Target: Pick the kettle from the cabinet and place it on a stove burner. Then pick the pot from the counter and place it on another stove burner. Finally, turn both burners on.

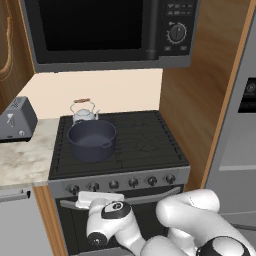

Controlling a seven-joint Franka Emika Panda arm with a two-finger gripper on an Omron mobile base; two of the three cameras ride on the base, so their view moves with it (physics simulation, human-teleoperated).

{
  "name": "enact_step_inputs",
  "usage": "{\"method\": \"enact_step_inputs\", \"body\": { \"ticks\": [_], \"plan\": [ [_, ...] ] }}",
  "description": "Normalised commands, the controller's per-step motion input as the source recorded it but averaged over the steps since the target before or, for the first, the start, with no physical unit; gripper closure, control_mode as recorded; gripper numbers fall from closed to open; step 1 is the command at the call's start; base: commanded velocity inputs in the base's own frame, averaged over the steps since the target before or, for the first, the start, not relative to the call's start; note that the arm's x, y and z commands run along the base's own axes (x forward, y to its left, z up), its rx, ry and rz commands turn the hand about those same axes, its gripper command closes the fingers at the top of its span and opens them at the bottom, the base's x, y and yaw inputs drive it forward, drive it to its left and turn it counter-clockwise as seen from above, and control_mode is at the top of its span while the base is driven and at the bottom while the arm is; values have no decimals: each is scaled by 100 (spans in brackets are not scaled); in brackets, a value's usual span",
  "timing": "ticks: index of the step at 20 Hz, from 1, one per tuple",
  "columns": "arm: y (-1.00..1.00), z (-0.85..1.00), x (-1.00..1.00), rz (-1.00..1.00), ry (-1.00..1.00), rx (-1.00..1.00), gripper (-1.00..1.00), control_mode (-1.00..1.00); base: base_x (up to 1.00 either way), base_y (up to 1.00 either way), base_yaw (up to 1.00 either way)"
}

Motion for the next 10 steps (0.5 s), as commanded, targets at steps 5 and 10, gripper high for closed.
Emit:
{"method": "enact_step_inputs", "body": {
  "ticks": [5,10],
  "plan": [
    [0,-3,18,0,-3,0,-100,-100,0,0,0],
    [6,-15,12,1,-3,-1,-100,-100,0,0,0]
  ]
}}
